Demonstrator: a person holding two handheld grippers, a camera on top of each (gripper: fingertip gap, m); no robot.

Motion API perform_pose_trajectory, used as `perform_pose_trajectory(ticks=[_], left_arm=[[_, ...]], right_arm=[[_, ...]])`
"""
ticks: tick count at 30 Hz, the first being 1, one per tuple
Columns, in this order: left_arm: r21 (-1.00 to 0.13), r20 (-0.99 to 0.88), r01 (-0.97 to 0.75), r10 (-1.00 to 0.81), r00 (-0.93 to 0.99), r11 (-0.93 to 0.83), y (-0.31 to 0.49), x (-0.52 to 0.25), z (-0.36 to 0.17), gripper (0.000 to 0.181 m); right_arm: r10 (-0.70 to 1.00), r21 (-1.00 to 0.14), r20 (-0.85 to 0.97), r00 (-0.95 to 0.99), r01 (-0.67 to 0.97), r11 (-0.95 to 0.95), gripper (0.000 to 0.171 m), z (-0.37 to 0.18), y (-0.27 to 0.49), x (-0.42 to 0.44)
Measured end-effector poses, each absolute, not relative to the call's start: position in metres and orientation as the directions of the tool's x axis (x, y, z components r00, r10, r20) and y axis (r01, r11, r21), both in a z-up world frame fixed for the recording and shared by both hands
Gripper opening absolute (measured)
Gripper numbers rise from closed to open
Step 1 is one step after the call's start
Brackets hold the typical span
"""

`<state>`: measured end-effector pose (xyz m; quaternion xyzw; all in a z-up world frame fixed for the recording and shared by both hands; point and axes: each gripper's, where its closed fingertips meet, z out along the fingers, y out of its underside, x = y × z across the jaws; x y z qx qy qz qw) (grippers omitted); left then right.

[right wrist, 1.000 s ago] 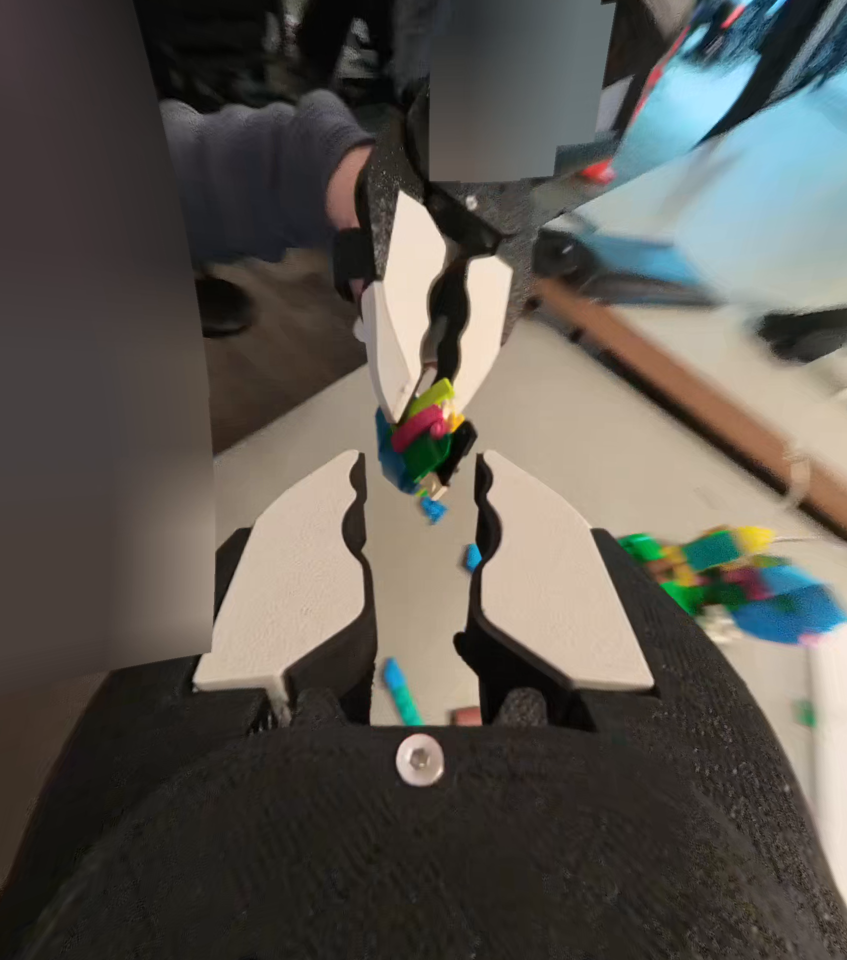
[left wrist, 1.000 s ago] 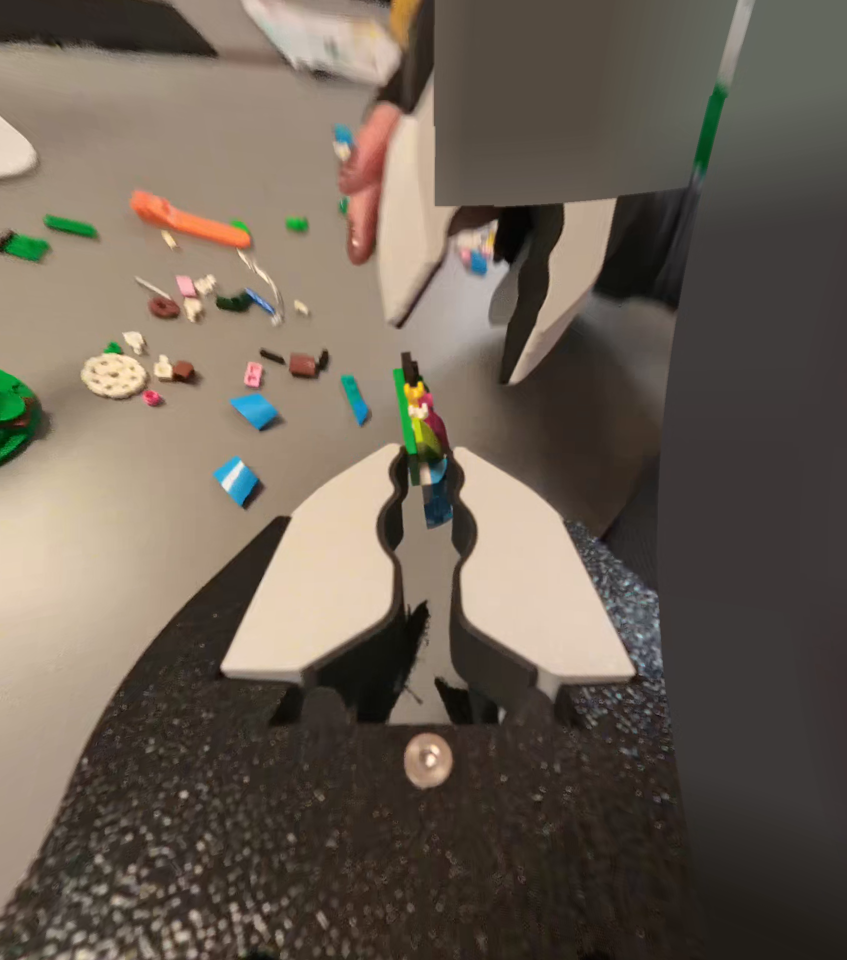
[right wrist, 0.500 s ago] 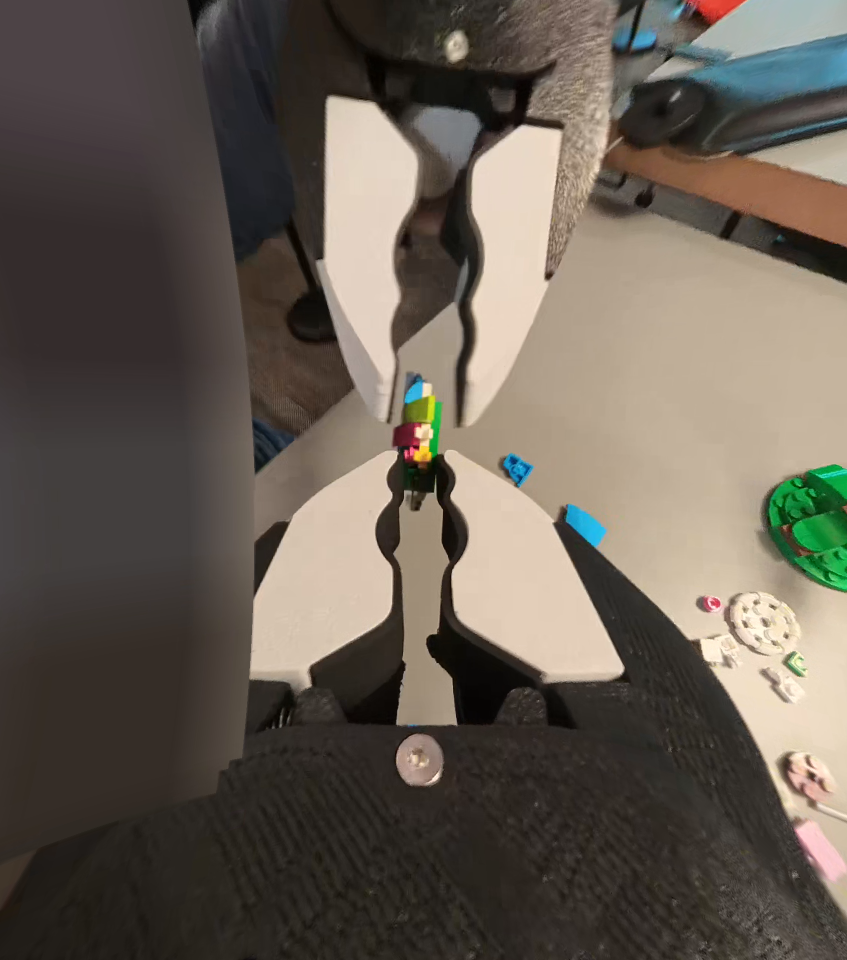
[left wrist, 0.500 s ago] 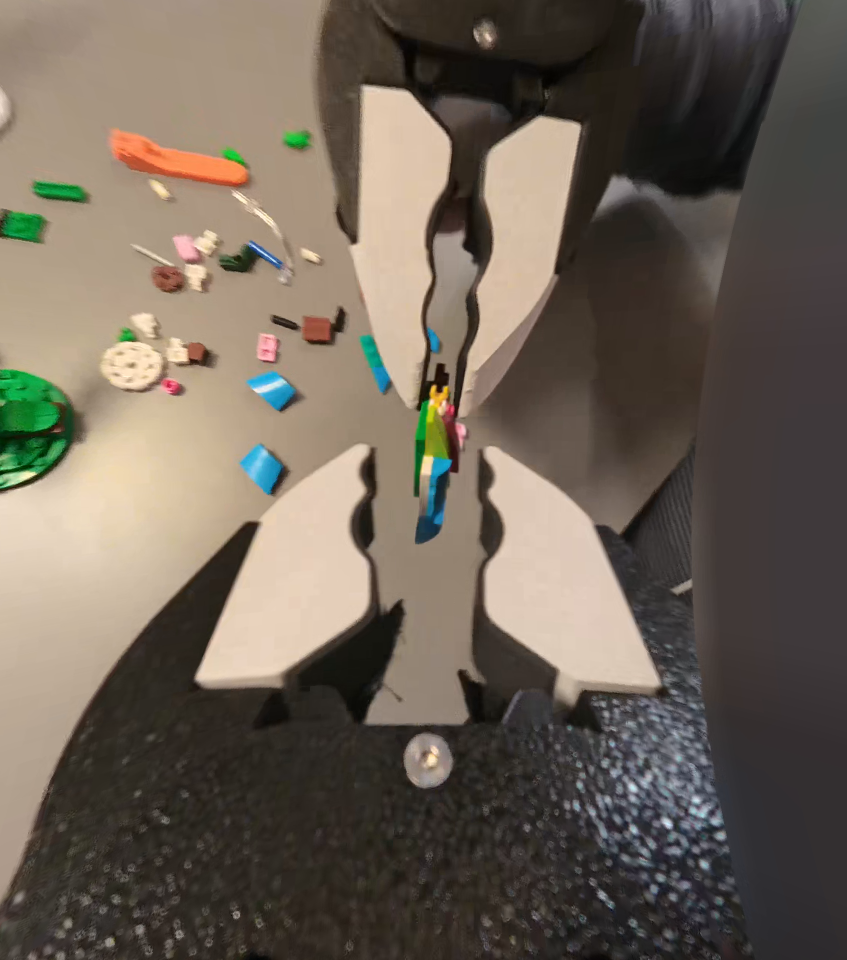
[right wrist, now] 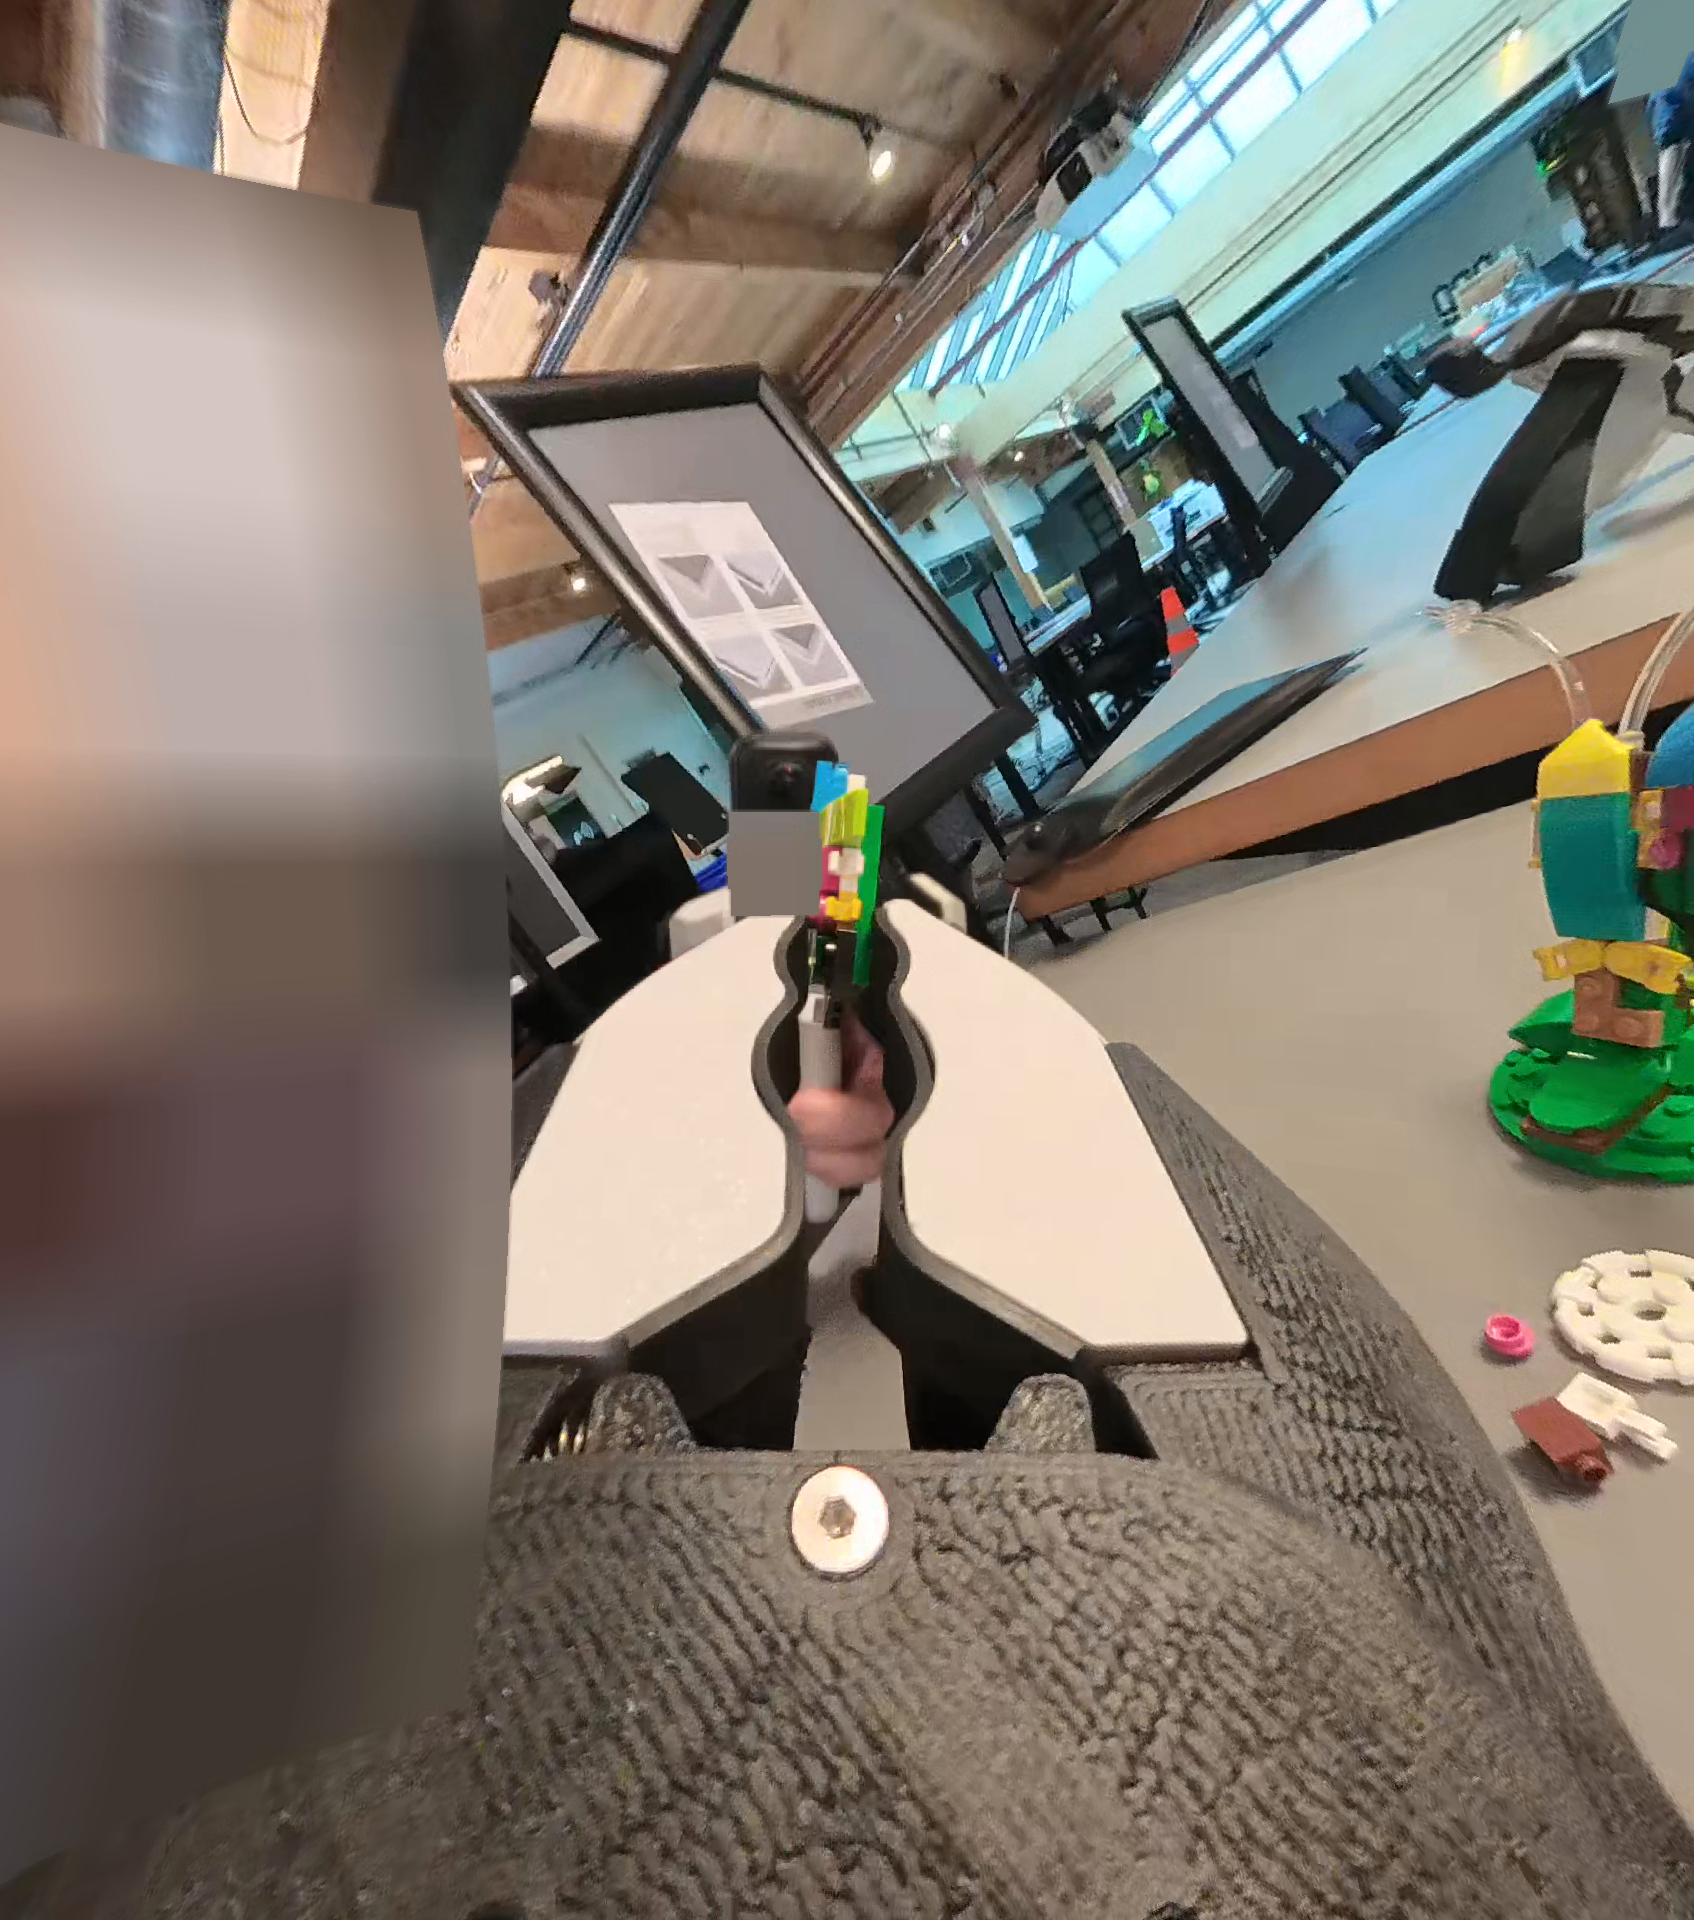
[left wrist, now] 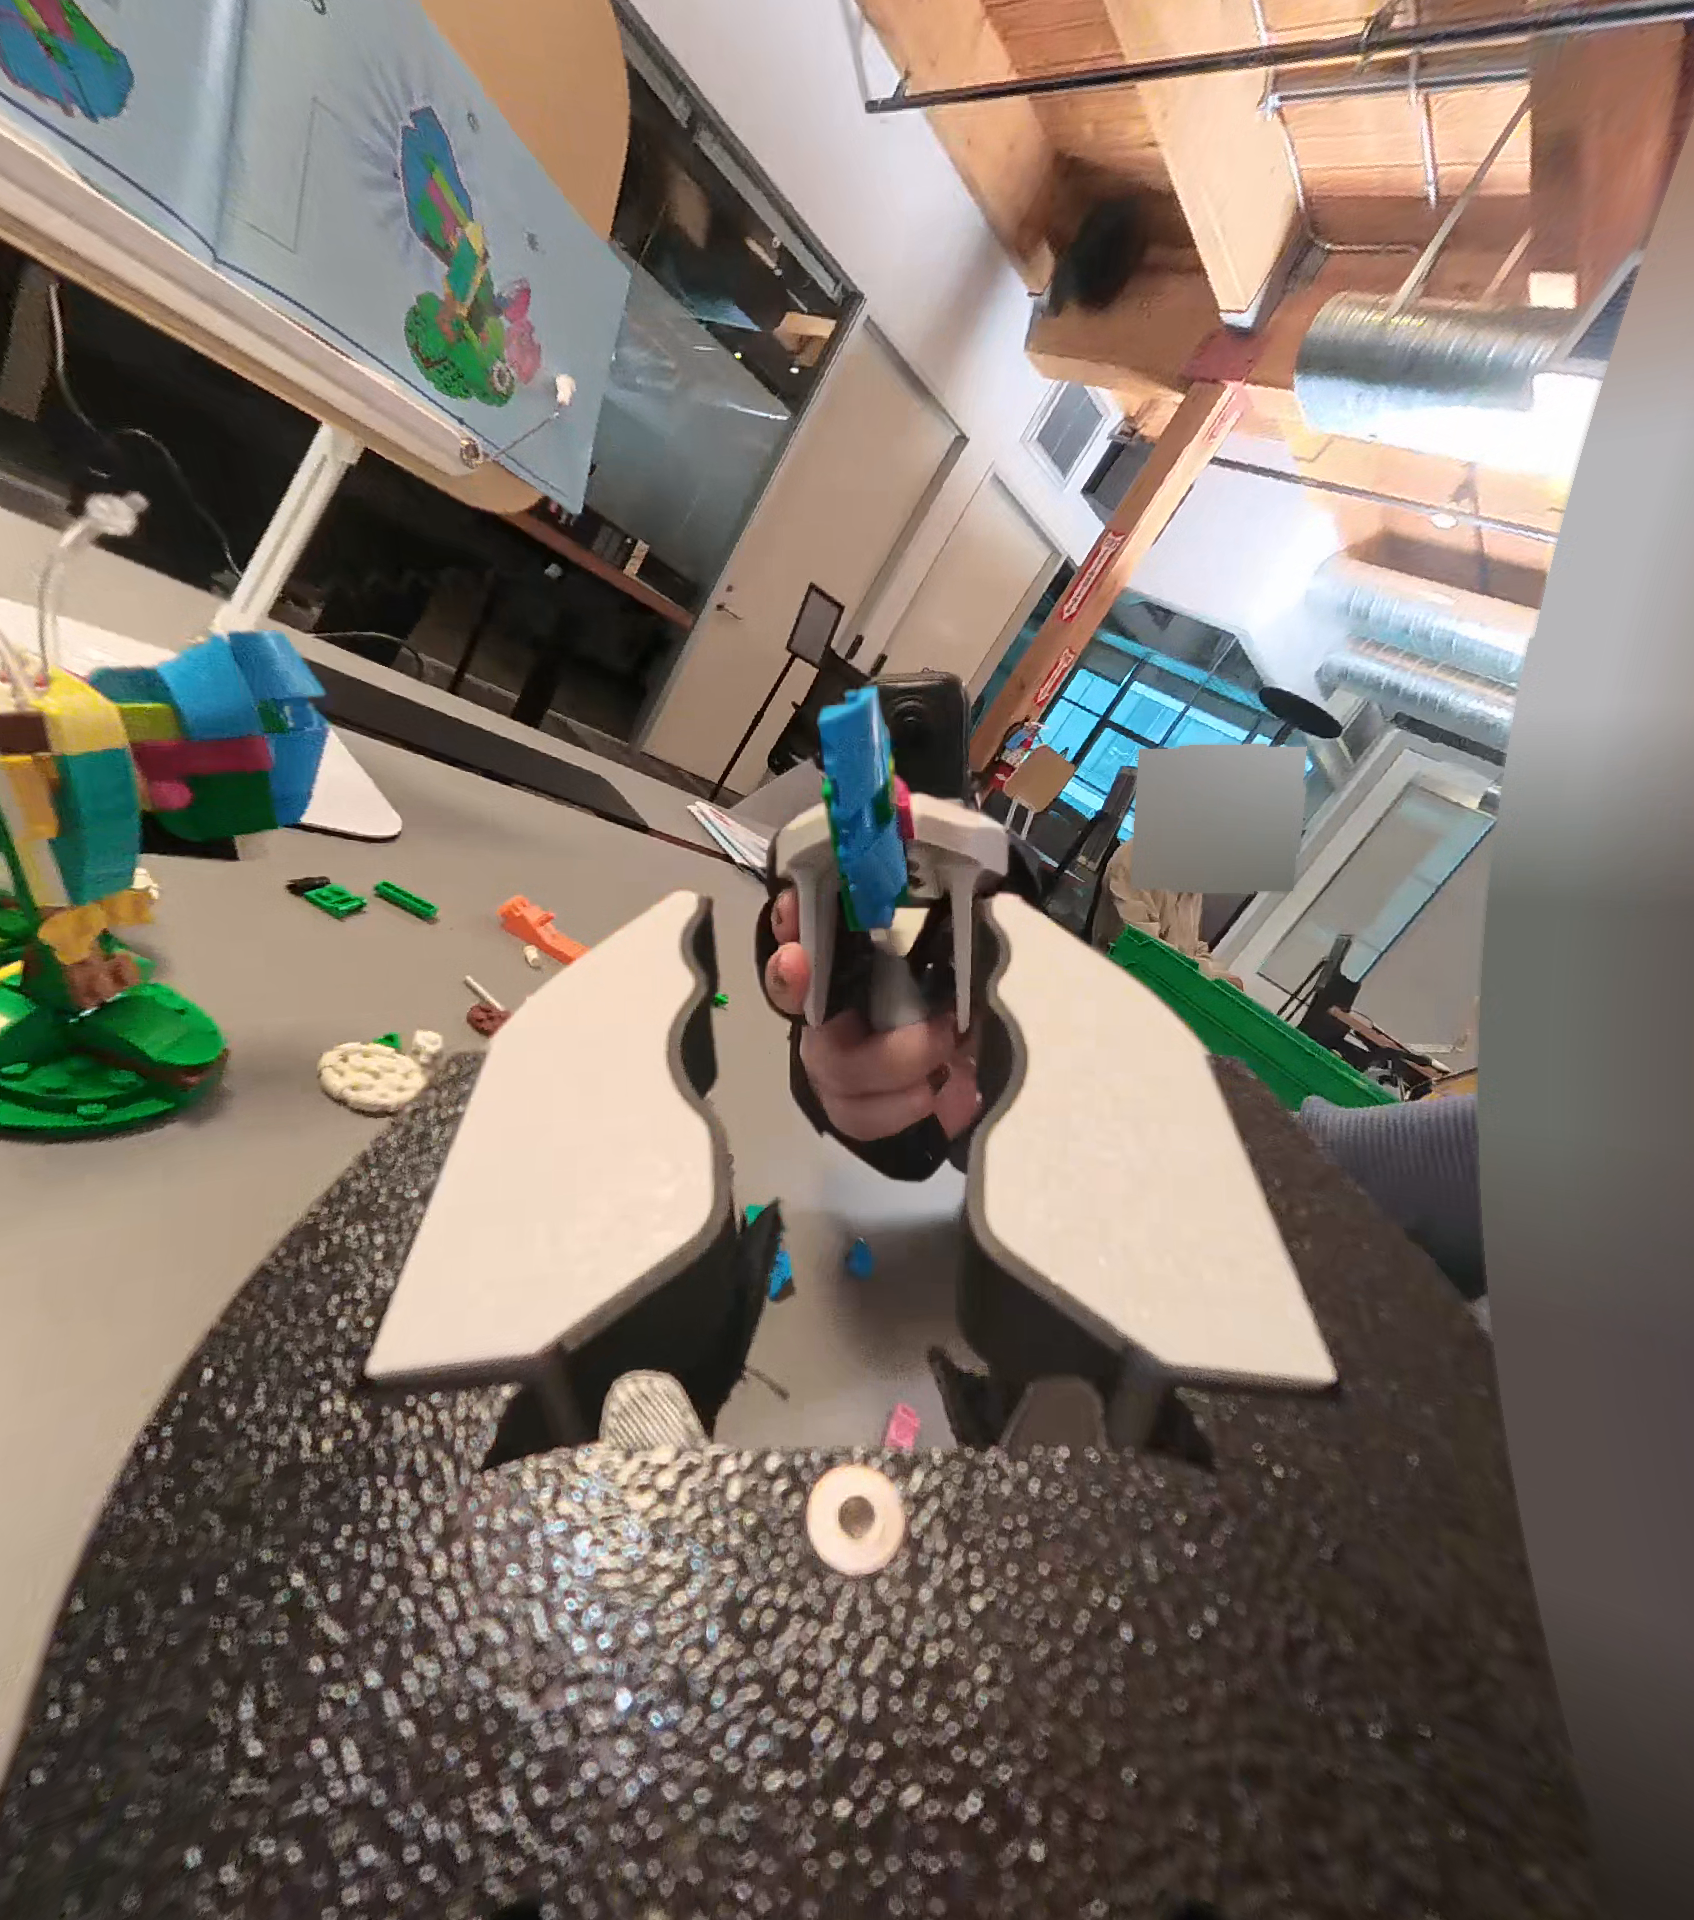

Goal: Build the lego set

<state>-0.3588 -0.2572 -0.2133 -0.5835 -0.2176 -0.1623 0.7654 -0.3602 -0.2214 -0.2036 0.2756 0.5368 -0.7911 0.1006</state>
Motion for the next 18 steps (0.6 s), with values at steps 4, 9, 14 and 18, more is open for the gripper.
perform_pose_trajectory(ticks=[4,9,14,18], left_arm=[[-0.825,0.489,0.465,-0.007,0.872,0.322,-0.246,-0.358,-0.212,0.044],[-0.82,0.482,0.448,0.007,0.876,0.356,-0.245,-0.367,-0.211,0.022],[-0.834,0.497,0.449,0.083,0.864,0.32,-0.253,-0.387,-0.224,0.016],[-0.845,0.521,0.459,0.226,0.823,0.276,-0.268,-0.423,-0.237,0.015]], right_arm=[[0.141,-0.796,-0.544,-0.827,0.455,-0.399,0.009,-0.208,-0.231,-0.363],[0.166,-0.823,-0.517,-0.84,0.435,-0.365,0.009,-0.214,-0.238,-0.368],[0.288,-0.898,-0.408,-0.866,0.324,-0.298,0.014,-0.222,-0.238,-0.381],[0.515,-0.982,-0.186,-0.837,0.152,-0.107,0.032,-0.232,-0.219,-0.412]])
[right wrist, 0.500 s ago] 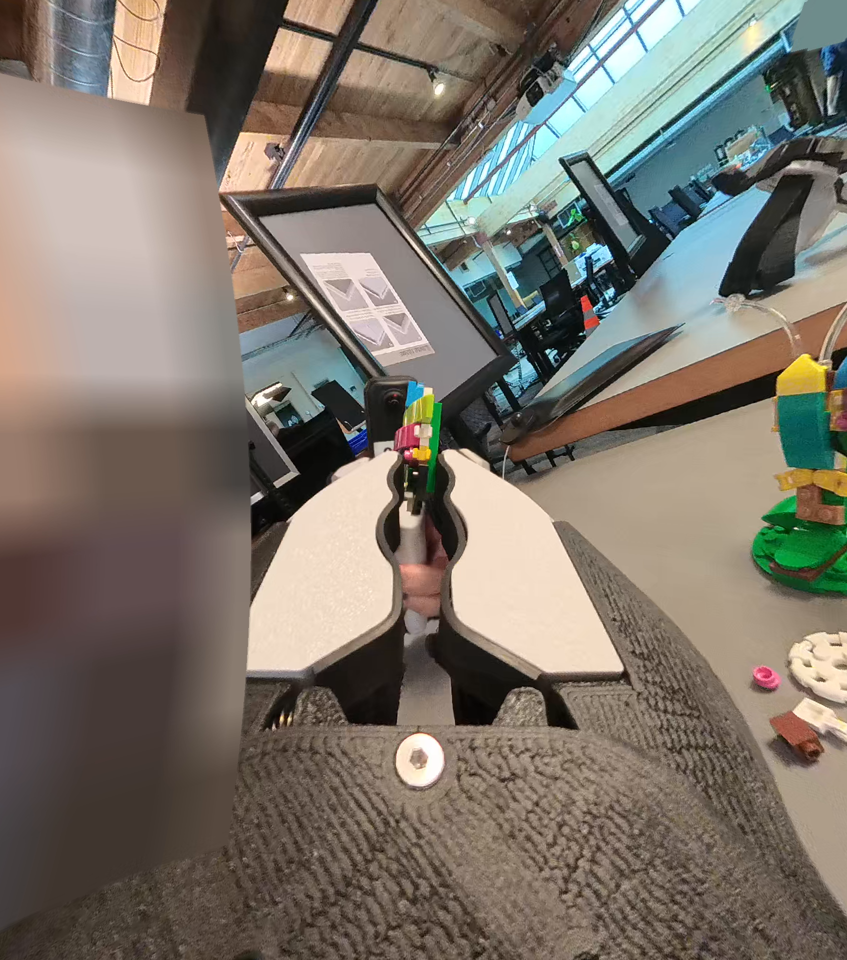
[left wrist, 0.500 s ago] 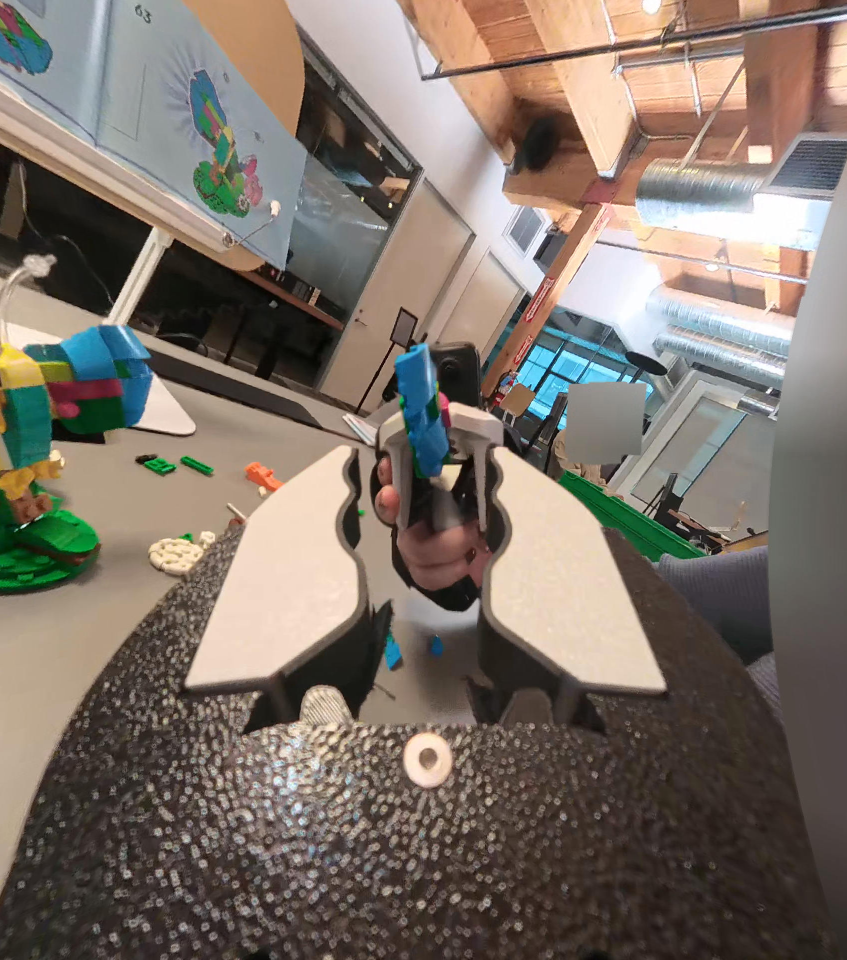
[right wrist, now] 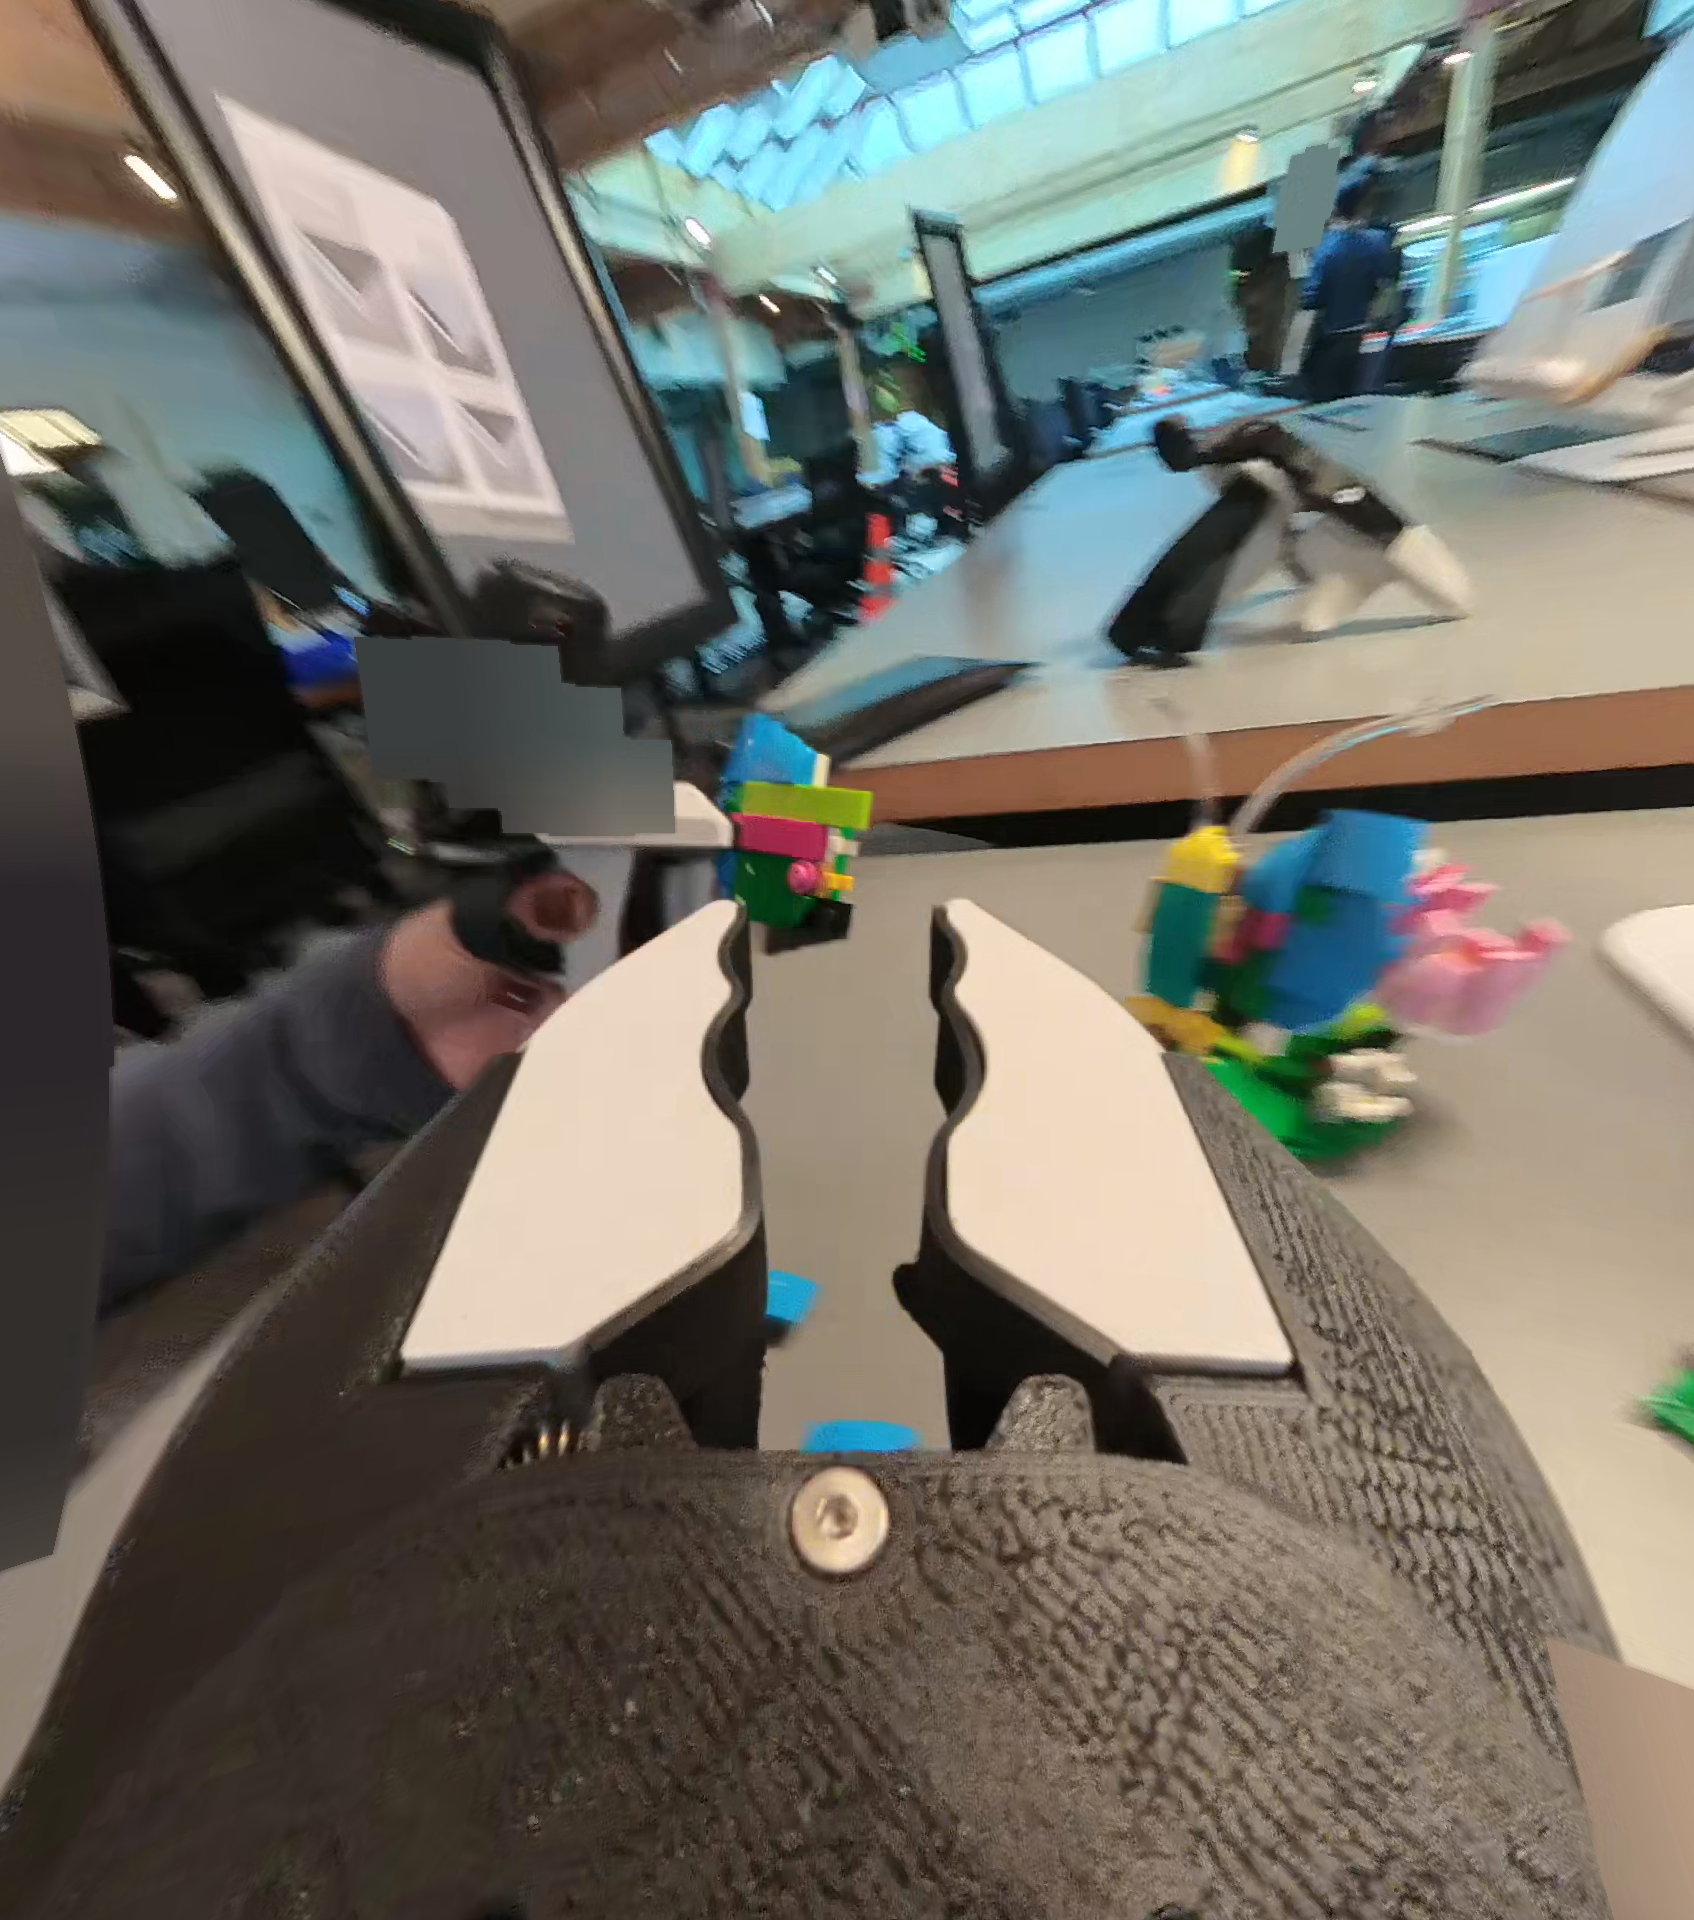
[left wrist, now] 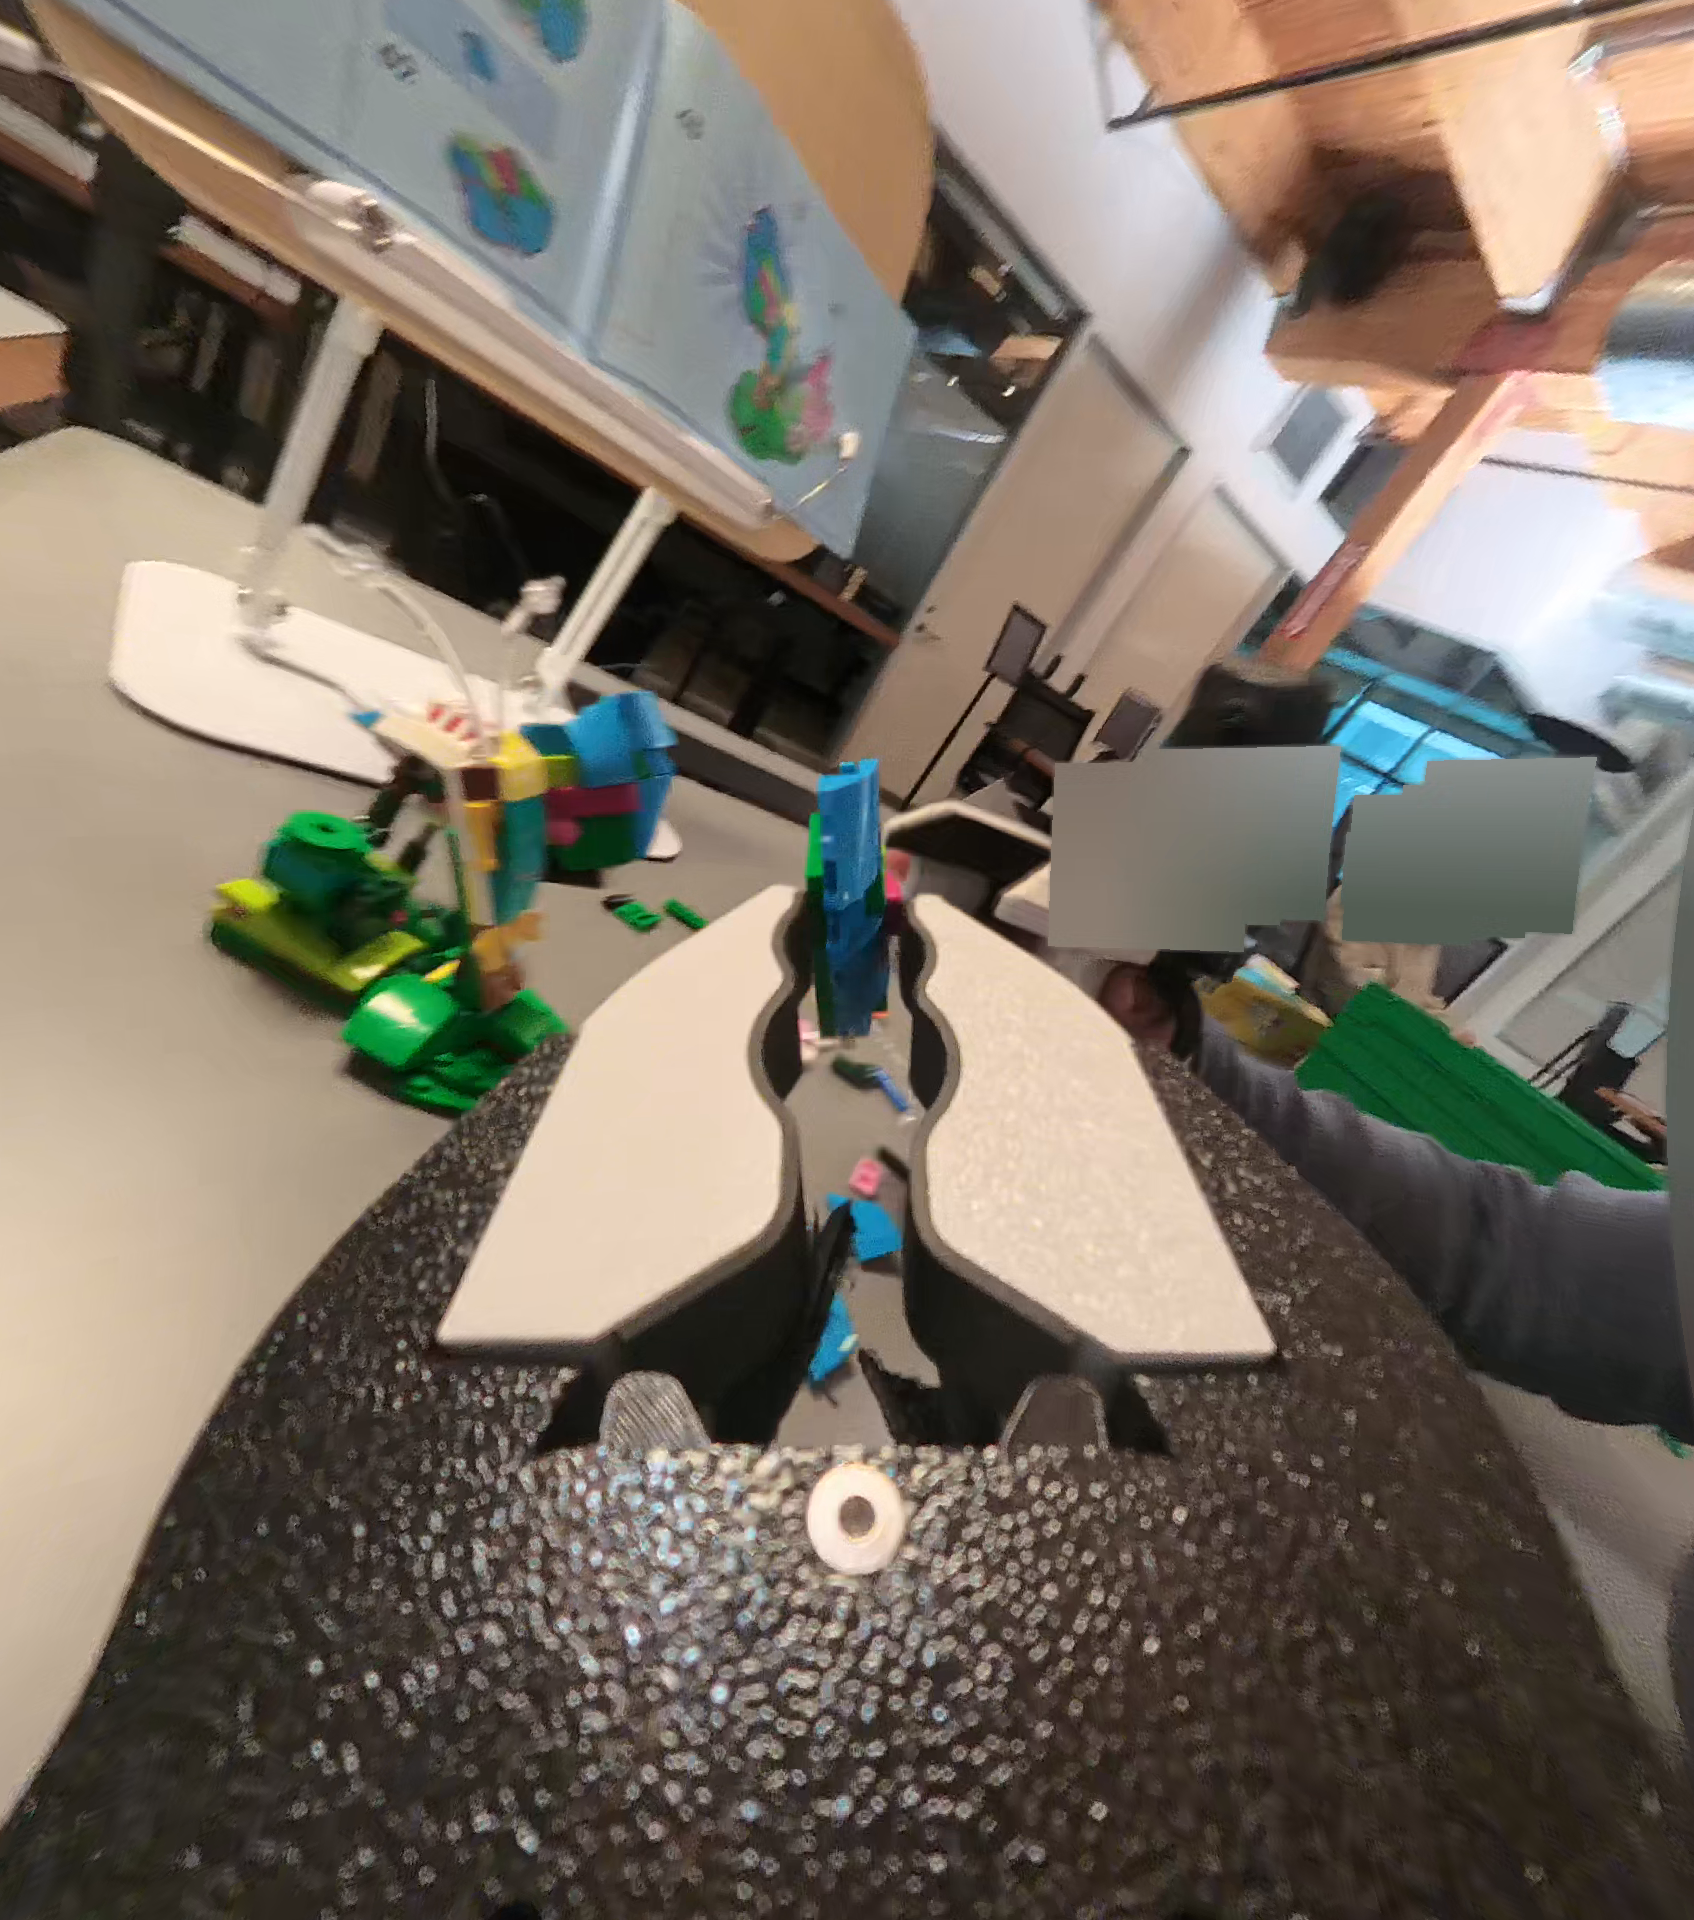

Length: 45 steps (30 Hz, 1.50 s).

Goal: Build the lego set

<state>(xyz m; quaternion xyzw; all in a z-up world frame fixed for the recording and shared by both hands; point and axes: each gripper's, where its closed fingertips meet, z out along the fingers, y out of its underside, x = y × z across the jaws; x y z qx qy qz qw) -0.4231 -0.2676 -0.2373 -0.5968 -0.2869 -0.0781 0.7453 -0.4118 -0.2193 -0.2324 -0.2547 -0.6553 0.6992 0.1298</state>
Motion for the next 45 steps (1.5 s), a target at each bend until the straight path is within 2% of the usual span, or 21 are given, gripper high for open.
perform_pose_trajectory(ticks=[5,8,14,20,27,32,38,45], left_arm=[[-0.858,0.512,0.463,0.304,0.803,0.223,-0.273,-0.465,-0.249,0.015],[-0.858,0.513,0.468,0.29,0.808,0.213,-0.274,-0.481,-0.253,0.015],[-0.883,0.47,0.452,0.227,0.853,0.129,-0.269,-0.49,-0.261,0.015],[-0.899,0.437,0.432,0.192,0.879,0.07,-0.268,-0.491,-0.264,0.015],[-0.897,0.44,0.441,0.184,0.879,0.036,-0.263,-0.496,-0.268,0.015],[-0.892,0.45,0.447,0.201,0.87,0.062,-0.265,-0.501,-0.267,0.015],[-0.885,0.461,0.464,0.204,0.863,0.039,-0.26,-0.501,-0.27,0.015],[-0.868,0.491,0.494,0.23,0.84,0.051,-0.264,-0.5,-0.273,0.015]], right_arm=[[0.683,-0.976,0.07,-0.727,0.091,0.196,0.04,-0.251,-0.2,-0.457],[0.714,-0.96,0.15,-0.684,0.07,0.269,0.047,-0.254,-0.197,-0.475],[0.672,-0.966,0.035,-0.74,0.146,0.212,0.059,-0.259,-0.194,-0.501],[0.468,-0.917,-0.13,-0.874,0.285,0.277,0.06,-0.279,-0.21,-0.499],[0.341,-0.921,-0.016,-0.94,0.147,0.362,0.054,-0.284,-0.219,-0.508],[0.243,-0.936,-0.057,-0.968,0.137,0.325,0.044,-0.279,-0.225,-0.51],[0.239,-0.924,-0.06,-0.969,0.145,0.355,0.025,-0.286,-0.231,-0.512],[0.261,-0.932,-0.099,-0.96,0.181,0.313,0.023,-0.287,-0.234,-0.513]])
